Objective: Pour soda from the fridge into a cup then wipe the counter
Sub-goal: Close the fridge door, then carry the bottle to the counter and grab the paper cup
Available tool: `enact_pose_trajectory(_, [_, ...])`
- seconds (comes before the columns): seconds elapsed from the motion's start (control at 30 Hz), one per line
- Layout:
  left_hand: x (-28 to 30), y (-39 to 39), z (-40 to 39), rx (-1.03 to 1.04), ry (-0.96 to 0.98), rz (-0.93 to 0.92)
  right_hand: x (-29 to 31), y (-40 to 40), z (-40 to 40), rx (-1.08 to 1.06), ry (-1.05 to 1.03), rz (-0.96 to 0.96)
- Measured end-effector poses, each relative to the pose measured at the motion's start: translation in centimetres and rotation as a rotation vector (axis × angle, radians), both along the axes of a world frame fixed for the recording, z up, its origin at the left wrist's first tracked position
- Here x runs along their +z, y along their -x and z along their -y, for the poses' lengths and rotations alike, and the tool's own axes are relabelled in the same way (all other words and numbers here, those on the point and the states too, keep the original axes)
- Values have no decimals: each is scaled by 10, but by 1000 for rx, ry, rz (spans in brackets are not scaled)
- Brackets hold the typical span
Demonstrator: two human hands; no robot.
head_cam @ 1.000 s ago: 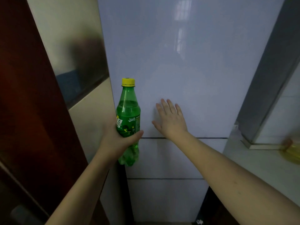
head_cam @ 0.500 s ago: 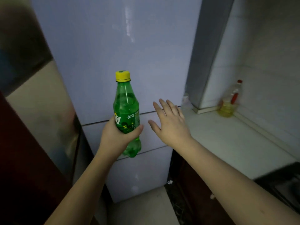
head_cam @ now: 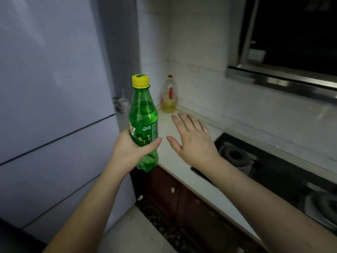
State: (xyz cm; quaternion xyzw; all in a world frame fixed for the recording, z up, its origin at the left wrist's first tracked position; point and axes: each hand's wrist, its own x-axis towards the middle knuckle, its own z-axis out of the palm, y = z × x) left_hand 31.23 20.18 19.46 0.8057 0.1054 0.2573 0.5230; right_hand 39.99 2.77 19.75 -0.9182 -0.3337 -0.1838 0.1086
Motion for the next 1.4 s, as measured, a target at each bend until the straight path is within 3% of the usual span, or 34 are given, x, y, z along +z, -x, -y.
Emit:
enact_pose_trajectory(0.43, [6,-63,249,-420,-13,-10,-3,20,266,-450,4,0])
enact_pose_trajectory(0.7, [6,-74,371,-641,-48,-34,-12,52,377,-676,-21,22])
enact_pose_trajectory(0.97, [2,-83,480,-942,-73,-47,-16,93,468,-959,-21,28])
enact_pose_trajectory(1.4, [-20,-63,612,-1439,-61,-113,-34,166,538,-1427,-74,-76])
